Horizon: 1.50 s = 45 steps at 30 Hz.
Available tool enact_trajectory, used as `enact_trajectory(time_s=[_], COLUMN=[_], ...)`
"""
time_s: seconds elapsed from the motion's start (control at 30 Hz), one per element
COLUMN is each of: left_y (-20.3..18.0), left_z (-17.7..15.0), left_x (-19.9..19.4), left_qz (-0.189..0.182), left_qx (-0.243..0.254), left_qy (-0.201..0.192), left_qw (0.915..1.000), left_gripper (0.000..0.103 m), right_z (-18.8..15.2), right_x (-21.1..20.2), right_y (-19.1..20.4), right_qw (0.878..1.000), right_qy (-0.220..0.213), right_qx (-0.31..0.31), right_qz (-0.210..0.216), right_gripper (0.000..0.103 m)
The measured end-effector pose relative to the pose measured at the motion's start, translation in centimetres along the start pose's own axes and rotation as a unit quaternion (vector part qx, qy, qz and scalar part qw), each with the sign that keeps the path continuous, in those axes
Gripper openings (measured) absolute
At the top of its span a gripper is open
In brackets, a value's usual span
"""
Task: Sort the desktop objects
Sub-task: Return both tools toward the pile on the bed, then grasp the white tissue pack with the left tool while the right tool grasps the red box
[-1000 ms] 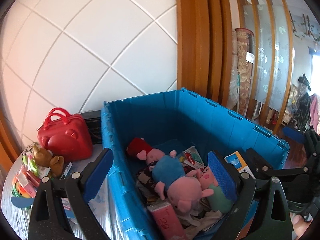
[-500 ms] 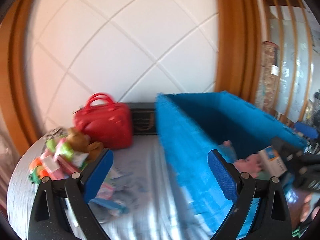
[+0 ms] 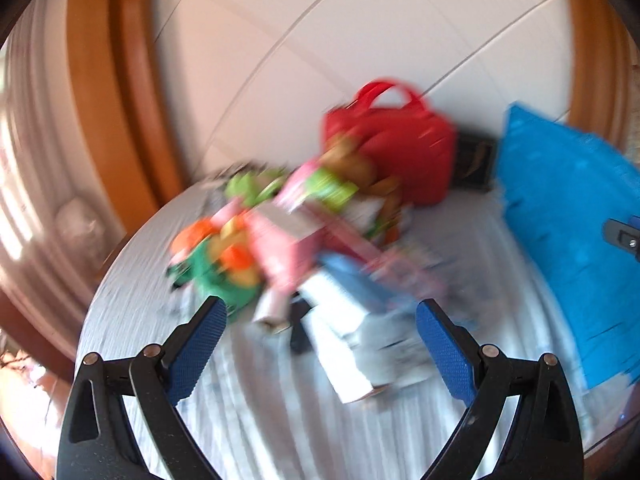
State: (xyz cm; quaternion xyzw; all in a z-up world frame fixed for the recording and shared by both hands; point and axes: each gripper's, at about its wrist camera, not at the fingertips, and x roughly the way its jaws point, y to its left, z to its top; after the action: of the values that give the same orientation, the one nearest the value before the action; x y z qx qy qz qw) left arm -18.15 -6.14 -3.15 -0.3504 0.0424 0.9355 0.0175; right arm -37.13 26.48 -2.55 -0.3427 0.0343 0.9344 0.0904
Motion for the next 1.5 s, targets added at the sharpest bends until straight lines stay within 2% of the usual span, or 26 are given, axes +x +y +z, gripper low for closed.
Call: enact_trajectory(time_s=[0.13,0.33,0.47,0.57,0.73,0.9,0.93,0.97,1.0,1.03,1.2,1.23,1.37,1.5], left_y=[4.7,8.1,8.0,6.5,4.0,3.1,3.4,3.8,4.4,4.9,7.1,7.2,7.0,6.8], left_z=[-0.8,0.6,2.9,4.9,6.8,6.3,5.9,5.4,4.9,4.4,2.7,2.3,1.6,2.4], left_x=[3.7,7.6,10.1,12.6,17.5,21.7,22.2,22.3,22.2,21.9,19.5,19.0,18.6,19.6], left_qz=[0.031,0.031,0.011,0.001,0.009,0.057,0.059,0.060,0.055,0.053,0.027,0.025,0.022,0.025], left_qx=[-0.023,-0.057,-0.083,-0.108,-0.117,-0.097,-0.090,-0.087,-0.087,-0.086,-0.087,-0.080,-0.072,-0.064], left_qy=[0.036,0.049,0.047,0.049,0.073,0.102,0.110,0.114,0.115,0.119,0.115,0.116,0.110,0.105], left_qw=[0.9986,0.9967,0.9954,0.9930,0.9904,0.9884,0.9881,0.9879,0.9881,0.9878,0.9891,0.9897,0.9911,0.9921], left_gripper=[0.097,0.097,0.097,0.097,0.097,0.097,0.092,0.084,0.059,0.050,0.048,0.048,0.048,0.048], right_z=[-1.4,-1.6,-0.8,-0.1,1.2,2.7,3.0,3.1,3.2,3.4,4.0,4.0,4.1,4.0], right_x=[4.0,6.8,7.9,9.0,11.7,16.4,17.6,18.7,19.6,20.4,24.1,24.4,25.8,27.3], right_y=[2.4,3.9,3.5,2.9,1.9,2.9,3.7,4.6,5.4,6.3,12.6,13.6,18.7,21.6], right_qw=[0.999,0.997,0.996,0.996,0.995,0.994,0.993,0.991,0.990,0.988,0.976,0.973,0.959,0.950], right_qy=[0.049,0.077,0.078,0.081,0.091,0.113,0.119,0.124,0.128,0.132,0.140,0.142,0.154,0.160], right_qx=[0.003,0.009,0.012,0.018,0.020,-0.008,-0.018,-0.027,-0.035,-0.045,-0.098,-0.107,-0.163,-0.200], right_qz=[-0.003,-0.020,-0.037,-0.043,-0.039,0.006,0.023,0.037,0.049,0.063,0.139,0.146,0.176,0.178], right_gripper=[0.103,0.103,0.103,0.103,0.103,0.103,0.103,0.103,0.103,0.103,0.103,0.100,0.069,0.069])
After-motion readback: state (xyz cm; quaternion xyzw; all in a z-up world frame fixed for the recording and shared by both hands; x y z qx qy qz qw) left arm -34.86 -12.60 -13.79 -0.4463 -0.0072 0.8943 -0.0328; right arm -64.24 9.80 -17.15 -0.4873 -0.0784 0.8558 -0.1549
